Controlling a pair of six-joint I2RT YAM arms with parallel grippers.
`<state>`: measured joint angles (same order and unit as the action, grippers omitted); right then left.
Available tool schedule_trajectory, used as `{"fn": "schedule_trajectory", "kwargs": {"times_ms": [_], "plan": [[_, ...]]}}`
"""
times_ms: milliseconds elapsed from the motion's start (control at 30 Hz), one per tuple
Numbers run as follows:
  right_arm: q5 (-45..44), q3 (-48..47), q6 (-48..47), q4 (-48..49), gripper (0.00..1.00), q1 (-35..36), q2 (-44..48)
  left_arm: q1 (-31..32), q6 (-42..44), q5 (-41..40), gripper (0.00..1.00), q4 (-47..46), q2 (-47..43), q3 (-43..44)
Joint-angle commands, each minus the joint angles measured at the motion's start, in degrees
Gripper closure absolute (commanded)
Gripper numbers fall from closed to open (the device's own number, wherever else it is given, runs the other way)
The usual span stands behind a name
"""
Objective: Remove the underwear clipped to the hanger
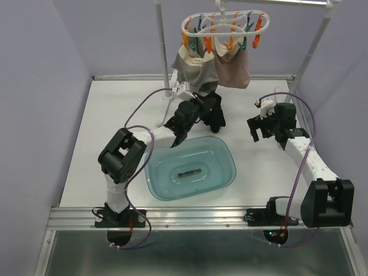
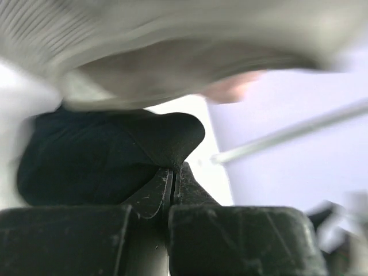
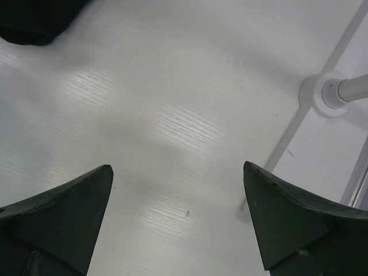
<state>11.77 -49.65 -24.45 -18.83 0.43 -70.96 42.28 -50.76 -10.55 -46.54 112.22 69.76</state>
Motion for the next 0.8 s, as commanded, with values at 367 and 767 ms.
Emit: {"fn": "schedule_trajectory", "kwargs": {"times_ms": [367,767], "plan": [[-0.34,1.48,-0.78,2.57,0.0,-0.16,0.47,4.3,15.51,12.91,1.0,-13.59,-32.83,-19.56],[-0.52,1.83,-1.22,2.57,0.0,-0.16,-0.32,6.32,31.59,20.2,1.0,5.56,-57.36,-25.19]]}}
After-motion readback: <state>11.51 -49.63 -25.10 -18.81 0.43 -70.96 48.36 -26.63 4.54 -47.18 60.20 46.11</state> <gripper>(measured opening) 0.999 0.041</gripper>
